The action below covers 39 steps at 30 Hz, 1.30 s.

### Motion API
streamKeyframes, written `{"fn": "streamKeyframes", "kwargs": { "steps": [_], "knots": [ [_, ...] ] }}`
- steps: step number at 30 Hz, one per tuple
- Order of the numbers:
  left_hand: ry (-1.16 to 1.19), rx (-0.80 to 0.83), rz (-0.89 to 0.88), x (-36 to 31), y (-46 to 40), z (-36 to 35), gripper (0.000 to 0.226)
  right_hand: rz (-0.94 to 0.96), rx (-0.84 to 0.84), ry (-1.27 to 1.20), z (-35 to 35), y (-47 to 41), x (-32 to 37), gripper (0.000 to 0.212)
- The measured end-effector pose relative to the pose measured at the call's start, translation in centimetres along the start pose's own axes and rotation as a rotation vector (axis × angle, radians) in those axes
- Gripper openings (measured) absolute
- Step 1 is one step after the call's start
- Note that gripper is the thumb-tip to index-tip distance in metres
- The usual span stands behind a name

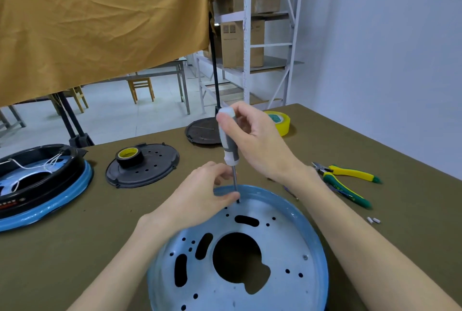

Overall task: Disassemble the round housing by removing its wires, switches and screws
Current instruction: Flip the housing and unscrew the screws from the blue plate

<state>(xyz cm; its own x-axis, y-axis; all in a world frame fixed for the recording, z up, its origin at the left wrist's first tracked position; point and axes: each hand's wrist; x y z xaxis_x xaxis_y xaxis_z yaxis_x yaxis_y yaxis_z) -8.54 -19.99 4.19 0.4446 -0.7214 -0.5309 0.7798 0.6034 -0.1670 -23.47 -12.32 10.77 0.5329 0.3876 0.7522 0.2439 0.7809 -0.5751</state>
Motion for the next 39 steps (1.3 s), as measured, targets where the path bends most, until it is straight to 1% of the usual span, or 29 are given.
{"fn": "streamKeyframes", "kwargs": {
  "steps": [1, 2, 4, 6, 8, 10, 12, 15, 17, 19, 21, 23, 25, 27, 29, 33, 35, 37, 39],
  "knots": [
    [-0.036, 0.081, 0.066, 0.3, 0.1, 0.4, 0.039, 0.039, -0.021, 0.136, 0.6, -0.1, 0.2, 0.036],
    [-0.064, 0.162, 0.128, 0.6, 0.2, 0.8, 0.039, 0.050, -0.037, 0.258, 1.2, -0.2, 0.6, 0.036],
    [-0.065, 0.291, 0.234, 1.2, 0.2, 1.2, 0.025, 0.015, 0.002, 0.511, 2.3, -0.8, 1.7, 0.032],
    [-0.015, 0.301, 0.297, 1.5, 0.2, 1.3, 0.026, -0.041, 0.128, 0.730, 3.0, -1.7, 3.1, 0.034],
    [-0.041, 0.296, 0.307, 1.3, 0.1, 1.2, 0.028, -0.091, 0.243, 0.844, 3.6, -2.1, 4.0, 0.040],
    [-0.082, 0.342, 0.332, 0.8, -0.3, 1.4, 0.025, -0.170, 0.344, 0.843, 4.4, -2.0, 4.9, 0.041],
    [-0.092, 0.397, 0.378, 0.4, -0.4, 2.0, 0.019, -0.265, 0.441, 0.779, 5.2, -1.5, 5.8, 0.041],
    [-0.118, 0.466, 0.398, 0.1, 0.1, 3.1, 0.014, -0.337, 0.561, 0.727, 5.9, -1.2, 6.9, 0.026],
    [-0.164, 0.476, 0.414, 0.3, 0.9, 2.8, 0.019, -0.361, 0.604, 0.723, 5.9, -1.1, 7.4, 0.017],
    [-0.161, 0.451, 0.453, 0.1, 2.2, 2.3, 0.035, -0.363, 0.603, 0.721, 5.6, -0.9, 7.7, 0.014],
    [-0.021, 0.461, 0.529, 0.1, 3.4, 2.0, 0.050, -0.347, 0.571, 0.717, 5.3, -0.7, 7.8, 0.015],
    [0.222, 0.533, 0.609, 0.4, 4.4, 2.3, 0.057, -0.320, 0.537, 0.714, 5.1, -0.4, 8.0, 0.015],
    [0.509, 0.615, 0.654, 0.5, 5.3, 3.0, 0.064, -0.285, 0.492, 0.698, 5.0, -0.2, 7.9, 0.014],
    [0.689, 0.633, 0.666, 0.5, 5.8, 3.4, 0.071, -0.245, 0.444, 0.684, 5.1, 0.0, 7.9, 0.014],
    [0.766, 0.617, 0.675, 0.4, 6.1, 3.3, 0.070, -0.203, 0.408, 0.682, 5.1, 0.3, 7.6, 0.013],
    [0.883, 0.488, 0.717, 0.6, 6.3, 2.8, 0.064, -0.140, 0.316, 0.642, 5.6, 0.8, 7.4, 0.012],
    [0.923, 0.442, 0.708, 0.7, 6.5, 2.6, 0.069, -0.129, 0.285, 0.625, 5.9, 1.0, 7.4, 0.013],
    [0.955, 0.430, 0.687, 0.7, 6.7, 2.4, 0.079, -0.120, 0.265, 0.626, 6.1, 1.2, 7.3, 0.013],
    [0.982, 0.413, 0.678, 0.5, 6.8, 2.2, 0.080, -0.111, 0.248, 0.622, 6.2, 1.4, 7.0, 0.013]
  ]
}}
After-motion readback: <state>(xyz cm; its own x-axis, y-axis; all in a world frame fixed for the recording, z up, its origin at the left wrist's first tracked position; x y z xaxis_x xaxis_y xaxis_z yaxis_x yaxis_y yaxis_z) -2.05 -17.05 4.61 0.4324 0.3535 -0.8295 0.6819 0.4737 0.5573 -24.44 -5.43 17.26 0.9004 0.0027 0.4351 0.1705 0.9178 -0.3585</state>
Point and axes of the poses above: each hand's wrist, its own y-axis away from the middle knuckle, its own z-axis out of the back of the hand, x = y × z, and after that the axes turned 1 degree about z, right-handed
